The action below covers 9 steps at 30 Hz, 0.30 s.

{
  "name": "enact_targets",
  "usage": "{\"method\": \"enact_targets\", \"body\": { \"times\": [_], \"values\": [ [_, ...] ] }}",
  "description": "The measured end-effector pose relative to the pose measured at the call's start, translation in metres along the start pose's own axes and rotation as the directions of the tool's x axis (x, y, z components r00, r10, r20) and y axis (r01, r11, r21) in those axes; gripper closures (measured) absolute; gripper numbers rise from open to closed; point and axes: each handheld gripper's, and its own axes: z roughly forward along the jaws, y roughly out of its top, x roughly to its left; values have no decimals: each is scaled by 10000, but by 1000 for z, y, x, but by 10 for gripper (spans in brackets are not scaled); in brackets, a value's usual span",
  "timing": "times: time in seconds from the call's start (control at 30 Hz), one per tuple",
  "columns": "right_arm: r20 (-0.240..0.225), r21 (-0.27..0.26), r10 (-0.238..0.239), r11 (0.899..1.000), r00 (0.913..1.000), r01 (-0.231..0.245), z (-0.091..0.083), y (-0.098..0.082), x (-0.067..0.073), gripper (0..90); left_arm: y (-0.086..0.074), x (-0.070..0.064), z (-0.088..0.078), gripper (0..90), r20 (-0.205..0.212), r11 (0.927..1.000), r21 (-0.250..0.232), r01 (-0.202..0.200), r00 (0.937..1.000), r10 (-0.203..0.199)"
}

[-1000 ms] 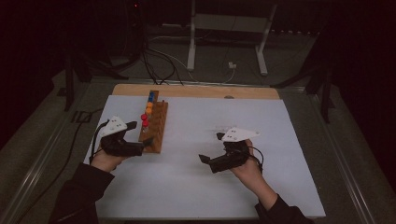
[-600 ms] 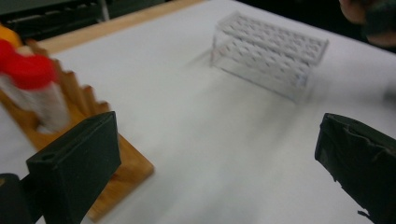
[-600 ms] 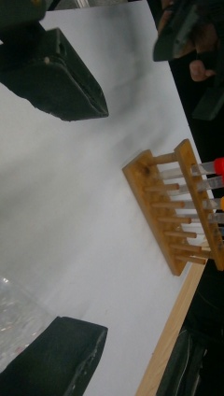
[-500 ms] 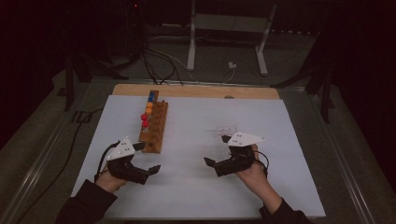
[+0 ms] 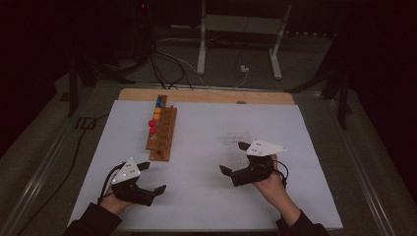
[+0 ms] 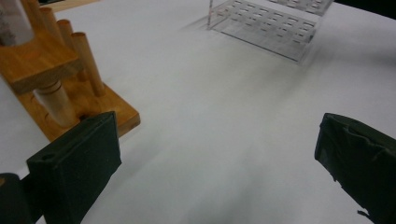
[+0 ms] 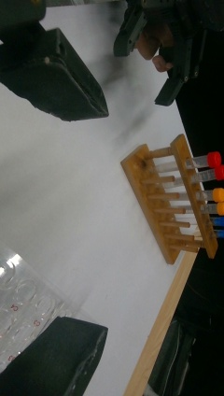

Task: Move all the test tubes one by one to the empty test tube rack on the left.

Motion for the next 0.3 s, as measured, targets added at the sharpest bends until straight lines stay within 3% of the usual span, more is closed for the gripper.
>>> {"method": "enact_targets", "body": {
  "times": [0.13, 0.3],
  "values": [
    [-2, -2, -20, 10000, 10000, 20, 0, 0, -1, 0, -4, -2, 3, 11, -117, 10000, 26, -31, 9999, 31],
    [-46, 28, -50, 10000, 10000, 50, 1, -1, 0, 0, -3, -2, 5, 11, 71, 10000, 71, -37, 10000, 36]
  ]
}}
